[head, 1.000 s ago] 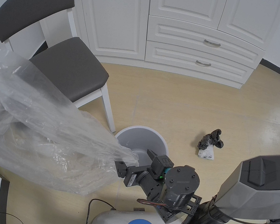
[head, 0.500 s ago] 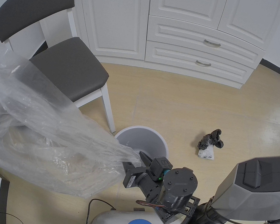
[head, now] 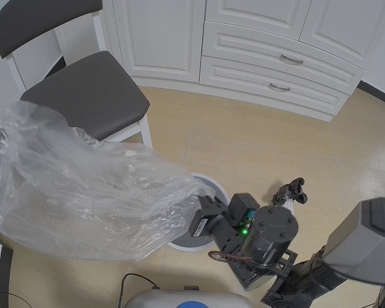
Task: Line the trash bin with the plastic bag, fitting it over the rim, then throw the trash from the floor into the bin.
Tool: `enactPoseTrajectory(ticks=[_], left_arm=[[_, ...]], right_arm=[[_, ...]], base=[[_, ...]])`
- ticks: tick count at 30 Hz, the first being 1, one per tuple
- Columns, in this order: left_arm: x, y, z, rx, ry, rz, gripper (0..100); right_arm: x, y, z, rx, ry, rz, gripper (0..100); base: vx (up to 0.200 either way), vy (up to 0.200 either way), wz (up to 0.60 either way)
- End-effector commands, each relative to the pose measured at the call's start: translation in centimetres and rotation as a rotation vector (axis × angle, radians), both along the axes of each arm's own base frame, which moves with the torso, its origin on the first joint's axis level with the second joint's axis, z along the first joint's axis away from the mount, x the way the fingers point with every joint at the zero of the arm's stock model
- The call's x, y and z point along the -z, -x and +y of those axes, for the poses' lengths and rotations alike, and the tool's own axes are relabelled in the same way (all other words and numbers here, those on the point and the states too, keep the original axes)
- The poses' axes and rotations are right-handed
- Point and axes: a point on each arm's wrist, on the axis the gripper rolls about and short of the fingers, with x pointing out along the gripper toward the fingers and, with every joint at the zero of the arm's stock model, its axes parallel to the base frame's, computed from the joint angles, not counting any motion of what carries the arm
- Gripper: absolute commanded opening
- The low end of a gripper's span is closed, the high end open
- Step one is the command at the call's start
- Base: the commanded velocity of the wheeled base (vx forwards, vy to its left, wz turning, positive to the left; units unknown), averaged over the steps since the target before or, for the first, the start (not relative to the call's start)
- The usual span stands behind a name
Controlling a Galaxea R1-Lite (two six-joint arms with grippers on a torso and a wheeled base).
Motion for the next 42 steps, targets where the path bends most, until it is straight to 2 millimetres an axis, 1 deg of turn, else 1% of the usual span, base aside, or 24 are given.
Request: enactPoseTrajectory(ticks=[1, 3, 4, 5, 6, 7, 9, 11, 13, 14, 19, 24, 27, 28, 30, 34, 35, 36, 42], left_arm=[[3.8, -2.7, -2.1, -0.015, -0.188, 0.182, 0], [5.7, -3.7, -2.8, -0.026, -0.263, 0.267, 0], [6.9, -4.4, -3.1, -0.037, -0.314, 0.318, 0], [7.4, -4.7, -3.3, -0.043, -0.334, 0.340, 0], [8.9, -5.6, -3.8, -0.066, -0.394, 0.401, 0], [9.6, -6.4, -4.0, -0.085, -0.426, 0.436, 0], [10.3, -7.4, -4.1, -0.120, -0.441, 0.472, 0], [10.3, -8.1, -3.8, -0.156, -0.427, 0.475, 0], [10.3, -8.4, -3.5, -0.181, -0.411, 0.470, 0], [10.1, -8.6, -3.1, -0.207, -0.397, 0.464, 0], [9.9, -9.2, -2.3, -0.266, -0.382, 0.466, 0], [10.1, -9.8, -1.5, -0.322, -0.405, 0.478, 0], [10.2, -10.1, -1.2, -0.342, -0.410, 0.483, 0], [10.1, -10.2, -1.0, -0.349, -0.406, 0.483, 0], [10.0, -10.4, -0.8, -0.359, -0.400, 0.484, 0], [9.7, -10.8, -0.3, -0.385, -0.384, 0.482, 0], [9.7, -10.8, -0.3, -0.385, -0.384, 0.482, 0], [9.4, -11.0, -0.1, -0.398, -0.373, 0.475, 0], [8.9, -11.3, 0.2, -0.411, -0.342, 0.431, 0]], right_arm=[[-4.7, -1.1, -4.3, 0.107, 0.015, -0.044, 0], [-6.0, -0.9, -5.6, 0.130, 0.045, -0.029, 0], [-6.8, -0.4, -6.1, 0.132, 0.051, -0.024, 0], [-7.2, -0.1, -6.4, 0.132, 0.054, -0.021, 0], [-8.2, 0.8, -7.3, 0.132, 0.063, -0.016, 0], [-8.8, 1.5, -8.0, 0.130, 0.073, -0.011, 0], [-9.7, 2.5, -9.0, 0.127, 0.088, -0.007, 0], [-10.3, 3.3, -9.9, 0.123, 0.113, -0.013, 0], [-10.4, 3.6, -10.4, 0.126, 0.134, -0.019, 0], [-10.2, 3.6, -10.8, 0.136, 0.165, -0.023, 0], [-9.0, 3.4, -12.0, 0.177, 0.277, -0.022, 0], [-8.5, 3.1, -12.8, 0.211, 0.343, -0.022, 0], [-8.3, 3.6, -13.6, 0.218, 0.380, -0.029, 0], [-8.0, 3.8, -14.1, 0.227, 0.416, -0.028, 0], [-7.6, 3.9, -14.4, 0.228, 0.460, -0.025, 0], [-6.4, 4.4, -14.8, 0.215, 0.536, -0.008, 0], [-6.4, 4.4, -14.8, 0.215, 0.536, -0.008, 0], [-5.8, 4.6, -14.9, 0.197, 0.570, 0.000, 0], [-4.1, 5.4, -15.5, 0.130, 0.684, 0.012, 0]], base=[[0.000, 0.000, 0.00], [0.000, 0.000, 0.00], [0.000, 0.000, 0.00], [0.000, 0.000, 0.00], [0.000, 0.000, 0.00], [0.000, 0.000, 0.00], [0.000, 0.000, 0.00], [0.000, 0.000, 0.00], [0.000, 0.000, 0.00], [0.000, 0.000, 0.00], [0.000, 0.000, 0.00], [0.000, 0.000, 0.00], [0.000, 0.000, 0.00], [0.000, 0.000, 0.00], [0.000, 0.000, 0.00], [0.000, 0.000, 0.00], [0.000, 0.000, 0.00], [0.000, 0.000, 0.00], [0.000, 0.000, 0.00]])
